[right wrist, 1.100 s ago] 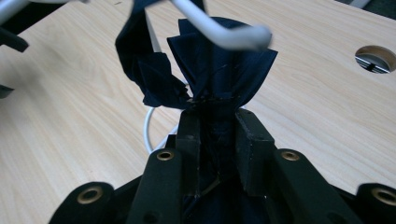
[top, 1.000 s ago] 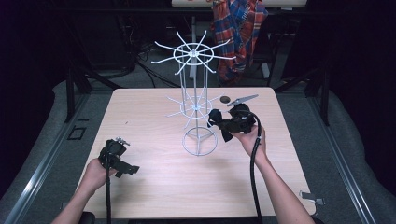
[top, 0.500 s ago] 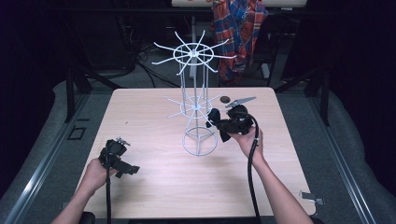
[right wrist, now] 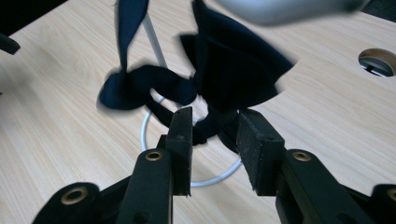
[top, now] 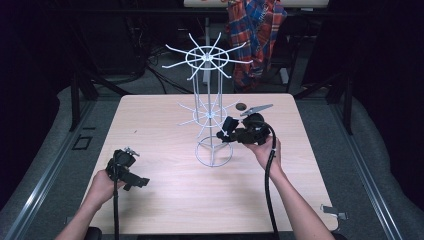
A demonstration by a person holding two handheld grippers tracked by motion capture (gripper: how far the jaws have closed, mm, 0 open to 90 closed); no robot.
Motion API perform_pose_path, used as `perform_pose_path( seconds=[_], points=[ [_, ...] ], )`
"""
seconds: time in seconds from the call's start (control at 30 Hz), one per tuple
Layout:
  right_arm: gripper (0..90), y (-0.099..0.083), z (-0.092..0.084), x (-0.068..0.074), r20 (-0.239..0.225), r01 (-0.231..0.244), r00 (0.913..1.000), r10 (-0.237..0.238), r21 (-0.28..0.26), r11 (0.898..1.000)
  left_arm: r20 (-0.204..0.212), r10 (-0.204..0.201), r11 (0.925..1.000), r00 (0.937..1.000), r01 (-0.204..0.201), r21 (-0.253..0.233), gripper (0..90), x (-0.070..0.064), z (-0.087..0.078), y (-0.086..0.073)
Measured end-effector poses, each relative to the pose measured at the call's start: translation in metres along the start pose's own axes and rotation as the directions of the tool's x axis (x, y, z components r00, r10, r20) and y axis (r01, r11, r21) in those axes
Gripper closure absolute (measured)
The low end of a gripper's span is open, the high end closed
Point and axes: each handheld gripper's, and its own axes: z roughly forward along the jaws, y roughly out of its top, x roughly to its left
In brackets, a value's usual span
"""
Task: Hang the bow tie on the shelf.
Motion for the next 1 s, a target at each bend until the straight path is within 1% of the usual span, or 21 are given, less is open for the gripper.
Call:
perform_pose_path(
  seconds=[0.03,0.07,0.1,0.13,0.17,0.2,0.3,0.43,0.53,0.57,0.6,0.63,0.73,0.8,0.93,0.97,1.0],
  points=[
    [65.2,0.000,-0.001,0.001,0.001,0.001,1.0000,-0.001,0.003,1.000,0.000,0.000,1.0000,1.0000,0.000,0.000,0.4,0.000,0.000,0.000],
    [64.6,0.001,-0.003,0.000,0.018,0.019,0.9997,-0.019,0.013,1.000,0.000,0.000,1.0000,1.0000,0.000,0.000,0.4,0.000,0.000,0.000],
    [64.4,0.001,-0.003,0.001,0.020,0.020,0.9996,-0.020,0.012,1.000,0.002,0.001,1.0000,1.0000,-0.001,0.004,0.4,0.000,0.000,0.000],
    [64.1,0.002,-0.004,0.002,0.020,0.021,0.9996,-0.021,0.014,1.000,0.002,0.001,1.0000,1.0000,-0.001,0.004,0.4,0.000,0.000,0.000],
    [63.6,0.002,-0.003,0.003,0.017,0.015,0.9997,-0.015,0.000,1.000,0.001,0.001,1.0000,1.0000,-0.001,0.001,0.4,0.000,0.000,0.000],
    [62.9,0.002,-0.002,0.003,0.009,0.019,0.9998,-0.019,-0.013,1.000,0.001,0.001,1.0000,1.0000,-0.001,0.001,0.4,0.000,0.000,0.000],
    [61.7,0.002,-0.004,0.005,0.012,0.024,0.9996,-0.024,-0.004,1.000,0.001,0.001,1.0000,1.0000,-0.001,-0.001,0.4,0.000,0.000,0.000],
    [59.1,0.002,-0.005,0.006,0.011,0.040,0.9991,-0.040,-0.012,0.999,0.000,0.002,1.0000,1.0000,-0.002,-0.002,0.4,0.000,-0.001,0.000],
    [57.3,0.003,-0.007,0.009,0.012,0.042,0.9990,-0.042,-0.003,0.999,-0.002,0.005,1.0000,1.0000,-0.005,0.000,0.4,0.000,-0.001,0.000],
    [56.7,0.003,-0.007,0.009,0.016,0.054,0.9984,-0.054,-0.009,0.998,0.000,0.005,1.0000,1.0000,-0.005,-0.002,0.4,0.000,-0.001,0.000],
    [56.7,0.003,-0.007,0.009,0.016,0.054,0.9984,-0.054,-0.009,0.998,0.000,0.005,1.0000,1.0000,-0.005,-0.002,0.4,0.000,-0.001,0.000],
    [54.8,0.003,-0.008,0.011,0.014,0.058,0.9982,-0.058,-0.003,0.998,0.001,0.006,1.0000,1.0000,-0.006,-0.003,0.4,0.000,-0.001,0.000],
    [53.6,0.003,-0.011,0.013,0.015,0.067,0.9977,-0.067,0.002,0.998,0.001,0.006,1.0000,1.0000,-0.006,-0.003,0.4,0.000,-0.001,0.000],
    [51.6,0.002,-0.014,0.014,0.022,0.087,0.9959,-0.087,0.003,0.996,0.003,0.007,1.0000,1.0000,-0.007,-0.001,0.4,0.000,-0.001,0.000],
    [48.9,0.000,-0.018,0.014,0.027,0.098,0.9948,-0.098,0.009,0.995,0.004,0.005,1.0000,1.0000,-0.005,-0.004,0.4,-0.001,-0.001,0.000],
    [44.6,-0.001,-0.020,0.014,0.023,0.101,0.9946,-0.102,0.018,0.995,0.005,0.004,1.0000,1.0000,-0.004,-0.004,0.4,0.000,-0.001,0.000],
    [44.6,-0.001,-0.020,0.014,0.023,0.101,0.9946,-0.102,0.018,0.995,0.005,0.004,1.0000,1.0000,-0.004,-0.004,0.4,0.000,-0.001,0.000]
  ],
)
